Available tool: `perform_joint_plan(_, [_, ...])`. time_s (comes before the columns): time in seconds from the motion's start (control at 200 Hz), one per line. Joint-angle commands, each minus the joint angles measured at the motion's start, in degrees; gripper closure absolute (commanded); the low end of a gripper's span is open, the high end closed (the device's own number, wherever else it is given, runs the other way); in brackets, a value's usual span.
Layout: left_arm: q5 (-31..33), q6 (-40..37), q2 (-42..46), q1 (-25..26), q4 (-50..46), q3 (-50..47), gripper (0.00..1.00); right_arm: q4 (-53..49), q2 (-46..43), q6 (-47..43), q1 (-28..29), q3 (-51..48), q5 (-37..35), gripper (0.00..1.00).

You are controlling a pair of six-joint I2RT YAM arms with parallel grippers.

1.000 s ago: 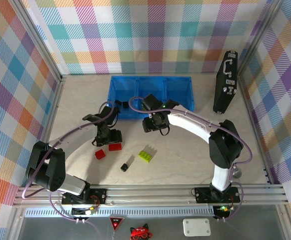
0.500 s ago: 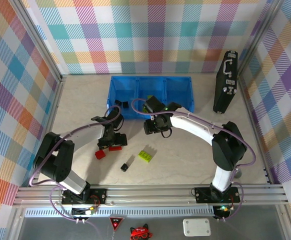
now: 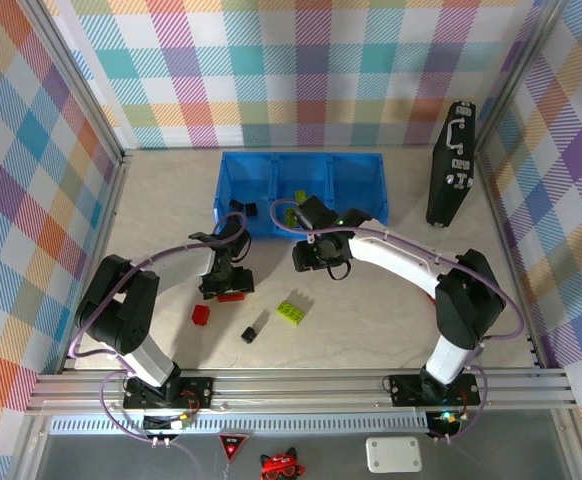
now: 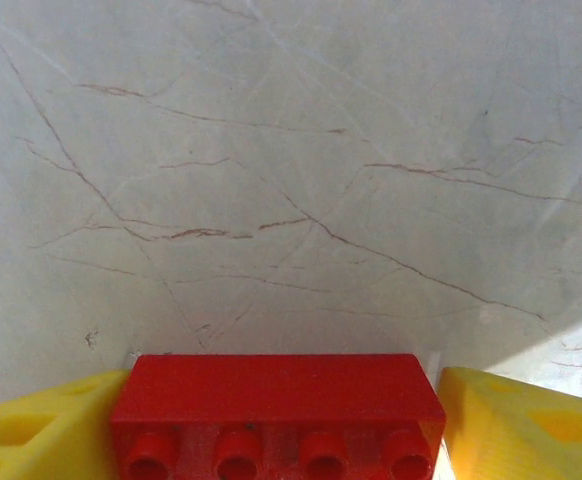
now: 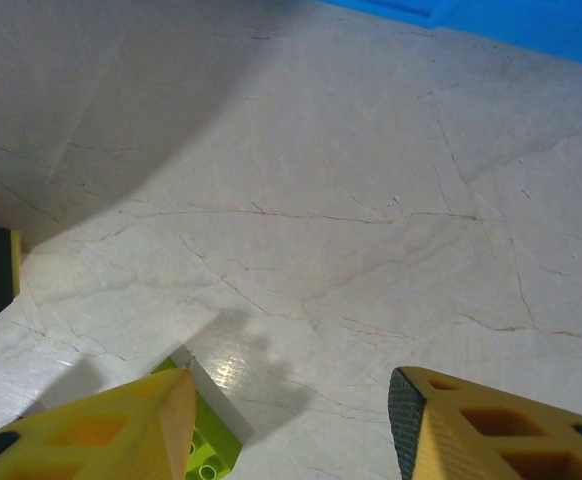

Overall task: Sort the legos into containers by color
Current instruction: Pick up the lego from the middle-left of the table.

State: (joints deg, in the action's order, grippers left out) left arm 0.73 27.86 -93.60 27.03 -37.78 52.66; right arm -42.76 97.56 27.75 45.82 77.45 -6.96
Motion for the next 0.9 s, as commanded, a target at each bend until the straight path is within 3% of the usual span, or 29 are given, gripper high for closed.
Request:
perform_joint_plan(0.0, [-0.9,0.1,-1.5,0.7,0.0,0.9,0.26,0.5,-2.1,1.2,0.3,-0.6,0.1,0.45])
perform_joint_plan(0.175, [-1.2,0.7,-0.5,1.0,0.4,1.6,0.33,0.3,-3.1,1.3,0.3,-1.2,-0.2,0.45])
perform_joint_plan(0.51, [-8.1,5.1,3.4,1.0,5.5,3.0,0.39,3.1,-7.5,2.2,0.3,-5.3,0.3,0.46])
perform_joint_plan(0.895, [-21.5,22.8,7.0,1.1,23.9,5.4,0.41,17.1,-16.7,4.0,0.2,-15.1,3.2,0.45])
